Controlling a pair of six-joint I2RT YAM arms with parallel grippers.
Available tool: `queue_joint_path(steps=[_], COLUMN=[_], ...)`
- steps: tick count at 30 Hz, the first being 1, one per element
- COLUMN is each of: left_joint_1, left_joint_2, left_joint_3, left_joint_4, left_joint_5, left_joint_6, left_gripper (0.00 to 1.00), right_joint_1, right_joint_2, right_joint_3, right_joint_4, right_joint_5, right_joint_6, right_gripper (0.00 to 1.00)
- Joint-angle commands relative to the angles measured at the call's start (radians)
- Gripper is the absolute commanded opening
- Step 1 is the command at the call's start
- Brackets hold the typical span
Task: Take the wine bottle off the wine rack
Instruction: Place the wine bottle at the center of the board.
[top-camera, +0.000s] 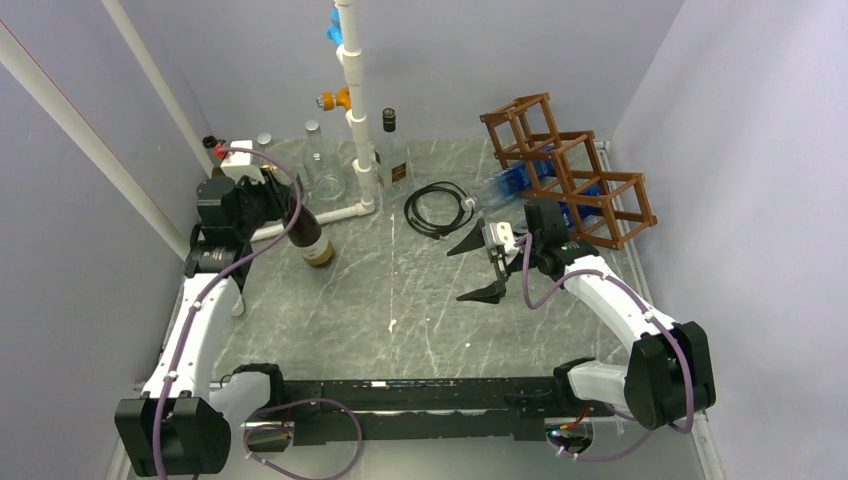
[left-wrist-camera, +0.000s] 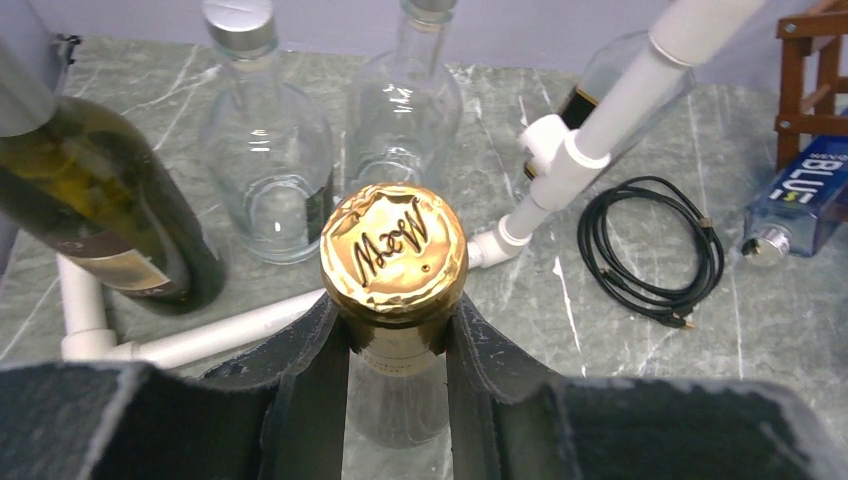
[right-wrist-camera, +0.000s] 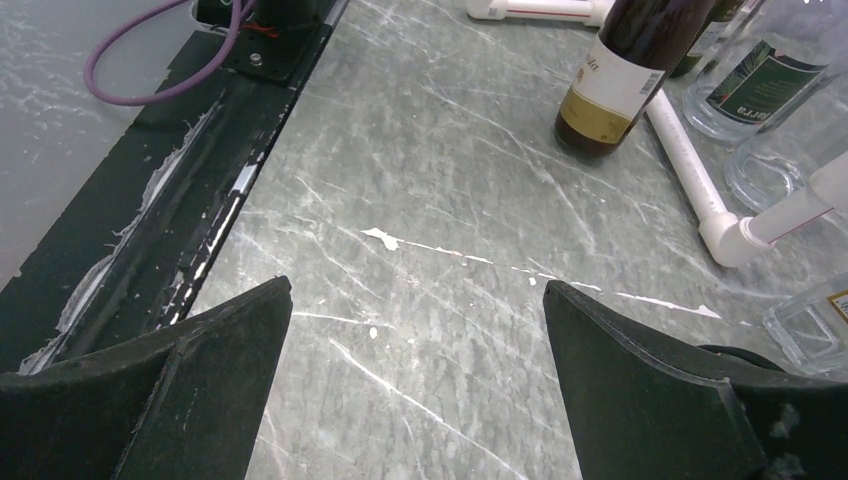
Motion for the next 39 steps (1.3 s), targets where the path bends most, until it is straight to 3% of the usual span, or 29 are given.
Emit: queue_joint_path(steps=[1,39], left_joint_1=[0.044,0.065], left_joint_2=[-0.054,-0.037], left_joint_3=[0.128,0.200], left_joint_4=[0.239,0.170], left_joint_5=[-0.028,-0.222], left_joint_6=[-0.028,0.140], left_gripper=[0.00,0.00], right_joint_1=[-0.003,-0.003], right_joint_2=[-0.017,-0.008], right_joint_3=[0.043,0.051], right_joint_4=[0.001,-0.034], right_joint_5=[-0.020,-0.018], right_joint_6=[-0.039,-0.079], right_gripper=[1.00,1.00])
